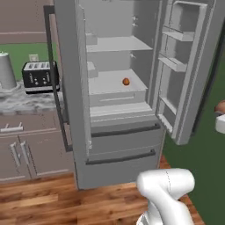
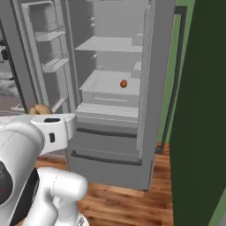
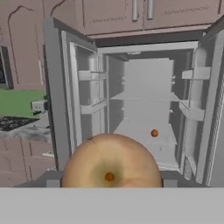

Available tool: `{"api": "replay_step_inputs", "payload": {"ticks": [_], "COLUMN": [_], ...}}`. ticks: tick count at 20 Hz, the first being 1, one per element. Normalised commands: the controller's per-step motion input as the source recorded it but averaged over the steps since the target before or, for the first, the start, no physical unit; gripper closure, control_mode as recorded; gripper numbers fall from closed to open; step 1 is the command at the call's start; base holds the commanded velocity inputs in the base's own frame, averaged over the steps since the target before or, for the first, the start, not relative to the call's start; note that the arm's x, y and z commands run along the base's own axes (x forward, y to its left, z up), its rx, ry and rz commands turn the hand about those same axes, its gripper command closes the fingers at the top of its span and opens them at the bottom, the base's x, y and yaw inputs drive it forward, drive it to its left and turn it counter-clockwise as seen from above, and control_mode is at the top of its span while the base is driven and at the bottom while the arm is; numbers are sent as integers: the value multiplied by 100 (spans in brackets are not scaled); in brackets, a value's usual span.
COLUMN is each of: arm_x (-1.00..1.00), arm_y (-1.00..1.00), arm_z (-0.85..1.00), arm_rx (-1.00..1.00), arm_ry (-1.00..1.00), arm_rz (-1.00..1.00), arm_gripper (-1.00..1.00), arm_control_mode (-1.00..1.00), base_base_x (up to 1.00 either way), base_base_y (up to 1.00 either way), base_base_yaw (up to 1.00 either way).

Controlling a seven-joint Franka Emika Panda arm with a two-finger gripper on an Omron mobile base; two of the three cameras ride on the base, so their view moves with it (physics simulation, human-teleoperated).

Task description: Retrieve the peach and mango from the fridge and place them into the bowl on the dining table.

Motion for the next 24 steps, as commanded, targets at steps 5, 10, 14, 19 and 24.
{"api": "replay_step_inputs", "payload": {"ticks": [5,10,14,19,24], "arm_x": [0,0,0,0,0], "arm_y": [0,0,0,0,0], "arm_z": [0,0,0,0,0], "arm_rx": [0,0,0,0,0], "arm_ry": [0,0,0,0,0], "arm_rz": [0,0,0,0,0], "arm_gripper": [100,100,100,100,100], "arm_control_mode": [100,100,100,100,100], "base_base_x": [-100,-100,-100,-97,-70], "base_base_y": [14,30,69,100,100], "base_base_yaw": [2,15,24,17,7]}}
